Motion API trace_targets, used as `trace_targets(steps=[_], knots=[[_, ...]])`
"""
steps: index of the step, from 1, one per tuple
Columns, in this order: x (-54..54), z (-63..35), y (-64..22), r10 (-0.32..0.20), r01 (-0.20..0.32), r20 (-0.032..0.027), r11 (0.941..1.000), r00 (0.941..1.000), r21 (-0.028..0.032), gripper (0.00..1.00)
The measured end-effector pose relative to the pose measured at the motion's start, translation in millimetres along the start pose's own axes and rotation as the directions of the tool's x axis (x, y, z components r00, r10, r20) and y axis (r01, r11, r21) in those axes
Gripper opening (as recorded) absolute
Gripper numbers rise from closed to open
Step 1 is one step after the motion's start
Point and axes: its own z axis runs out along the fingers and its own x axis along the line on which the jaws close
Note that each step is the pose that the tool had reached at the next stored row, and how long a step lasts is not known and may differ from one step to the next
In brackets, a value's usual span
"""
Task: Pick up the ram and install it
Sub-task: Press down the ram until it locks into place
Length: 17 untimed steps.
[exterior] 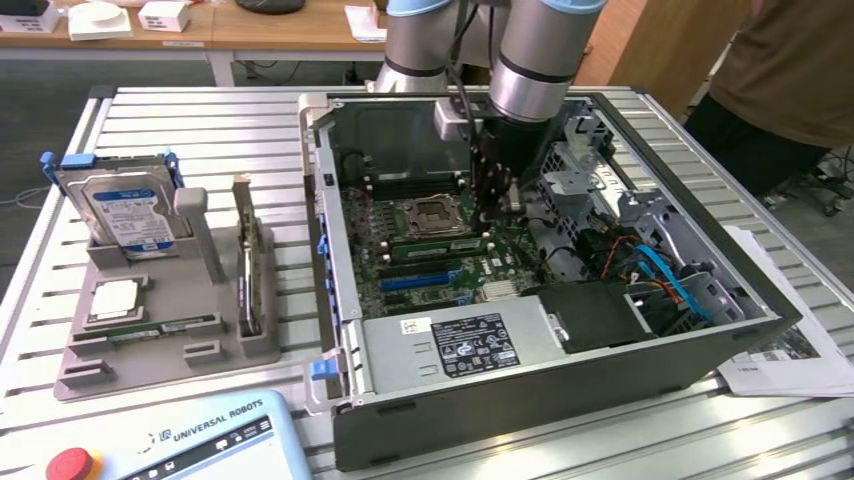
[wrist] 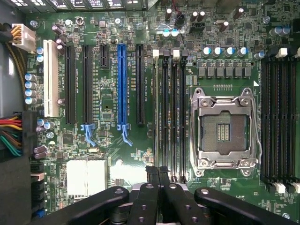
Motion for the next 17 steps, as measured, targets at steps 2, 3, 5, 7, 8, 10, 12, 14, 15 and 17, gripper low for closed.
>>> trace_targets(steps=[2,3,5,7,8,10,12,14,15,17], knots=[[-0.1,1.4,-0.1,0.000,0.000,0.0001,1.0000,1.0000,0.0000,0.11],[-0.1,2.2,-0.1,0.000,0.000,0.0001,1.0000,1.0000,-0.0001,0.11],[-0.1,2.5,-0.1,0.000,0.000,-0.0001,1.0000,1.0000,-0.0001,0.11],[-0.1,2.5,-0.1,0.000,0.000,-0.0001,1.0000,1.0000,-0.0001,0.11],[-0.1,3.1,-0.1,0.000,0.000,0.0002,1.0000,1.0000,0.0000,0.11],[-0.2,5.0,-0.2,0.000,0.000,0.0001,1.0000,1.0000,0.0000,0.11],[-0.3,7.6,-0.4,0.000,0.000,0.0003,1.0000,1.0000,0.0001,0.11],[-0.4,10.1,-0.4,0.000,0.000,0.0001,1.0000,1.0000,0.0001,0.11],[-0.4,11.4,-0.5,0.000,0.000,0.0001,1.0000,1.0000,0.0001,0.11],[-0.4,12.7,-0.5,0.000,0.000,0.0000,1.0000,1.0000,0.0000,0.11]])
